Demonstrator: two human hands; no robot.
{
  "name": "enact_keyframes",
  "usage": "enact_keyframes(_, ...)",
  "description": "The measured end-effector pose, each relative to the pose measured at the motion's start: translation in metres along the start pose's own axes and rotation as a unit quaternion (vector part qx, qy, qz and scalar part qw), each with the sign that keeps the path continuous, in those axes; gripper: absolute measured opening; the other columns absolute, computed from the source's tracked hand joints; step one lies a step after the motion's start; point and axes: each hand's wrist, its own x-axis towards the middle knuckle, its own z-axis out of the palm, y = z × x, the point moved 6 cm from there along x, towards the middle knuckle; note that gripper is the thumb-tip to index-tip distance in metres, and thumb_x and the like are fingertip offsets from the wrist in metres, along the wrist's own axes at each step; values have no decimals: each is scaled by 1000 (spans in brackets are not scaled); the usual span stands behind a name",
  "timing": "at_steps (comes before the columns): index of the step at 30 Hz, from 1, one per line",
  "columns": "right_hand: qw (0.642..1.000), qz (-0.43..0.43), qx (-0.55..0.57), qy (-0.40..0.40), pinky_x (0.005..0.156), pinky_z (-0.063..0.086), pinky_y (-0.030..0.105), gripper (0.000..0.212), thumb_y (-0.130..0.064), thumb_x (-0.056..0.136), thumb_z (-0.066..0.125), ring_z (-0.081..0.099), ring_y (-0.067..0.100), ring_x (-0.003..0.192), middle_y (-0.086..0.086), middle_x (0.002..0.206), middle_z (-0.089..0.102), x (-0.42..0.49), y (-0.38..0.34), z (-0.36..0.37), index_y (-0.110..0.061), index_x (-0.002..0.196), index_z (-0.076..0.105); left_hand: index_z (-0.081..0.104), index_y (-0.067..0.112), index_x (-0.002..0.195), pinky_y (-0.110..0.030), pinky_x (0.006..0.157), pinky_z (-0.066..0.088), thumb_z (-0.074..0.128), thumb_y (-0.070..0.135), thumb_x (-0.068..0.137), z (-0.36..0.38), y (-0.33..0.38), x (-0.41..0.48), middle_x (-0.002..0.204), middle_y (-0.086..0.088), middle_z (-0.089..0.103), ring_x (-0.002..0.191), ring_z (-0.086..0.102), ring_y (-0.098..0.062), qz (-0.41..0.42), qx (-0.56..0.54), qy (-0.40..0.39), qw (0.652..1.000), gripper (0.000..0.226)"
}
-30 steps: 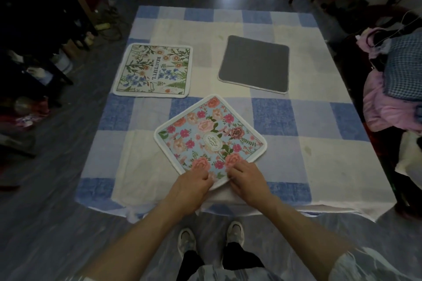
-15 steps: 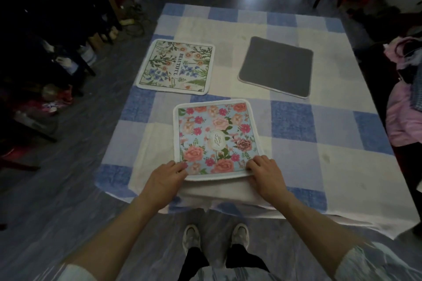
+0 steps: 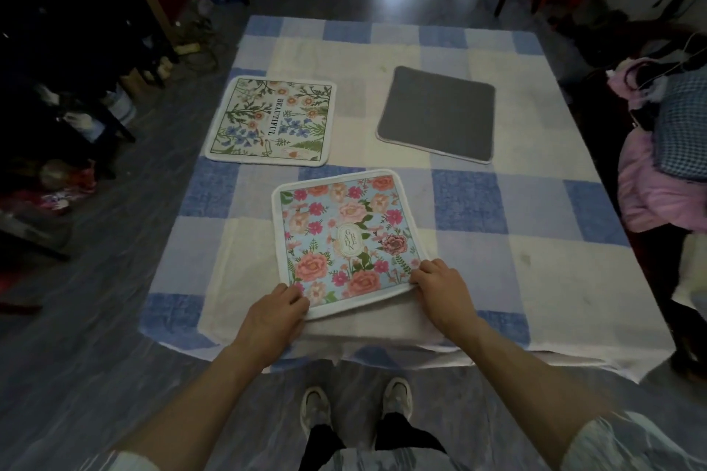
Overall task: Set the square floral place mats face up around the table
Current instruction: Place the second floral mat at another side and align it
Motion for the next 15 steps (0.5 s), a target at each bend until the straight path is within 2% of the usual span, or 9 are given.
enact_keyframes(4,999,10,6,32,58,52,40,9,-13,75,76,62,32,80,11,89,68,-6,11,-11,-9,81,69,62,12,83,-34,47,52,71,20,80,2,11,9,87,-7,65,74,61,-25,10,7,15,1000,12)
enact_keyframes(6,999,27,1,31,56,52,40,11,-12,73,77,62,32,79,11,86,68,-12,22,-13,-10,80,68,61,13,85,-34,50,53,68,21,82,3,15,20,88,-6,65,75,61,-24,17,8,27,999,11)
enact_keyframes(10,998,60,1,28,53,50,36,25,-9,59,84,61,32,71,11,79,66,-32,42,-16,-11,75,65,59,15,86,-29,48,49,76,22,76,1,24,48,84,-6,65,67,59,-22,48,11,39,998,21)
enact_keyframes(12,997,71,10,35,52,48,35,23,-7,61,82,60,33,70,11,78,64,-38,46,-16,-10,74,63,59,15,88,-28,49,46,77,23,74,0,25,57,83,-5,64,64,58,-22,58,16,45,997,25)
enact_keyframes(15,994,98,33,36,59,49,38,11,-8,74,73,59,33,81,12,87,65,-40,50,-10,-9,81,65,58,17,87,-27,50,44,77,25,74,3,25,57,83,-4,64,63,57,-20,67,24,51,996,24)
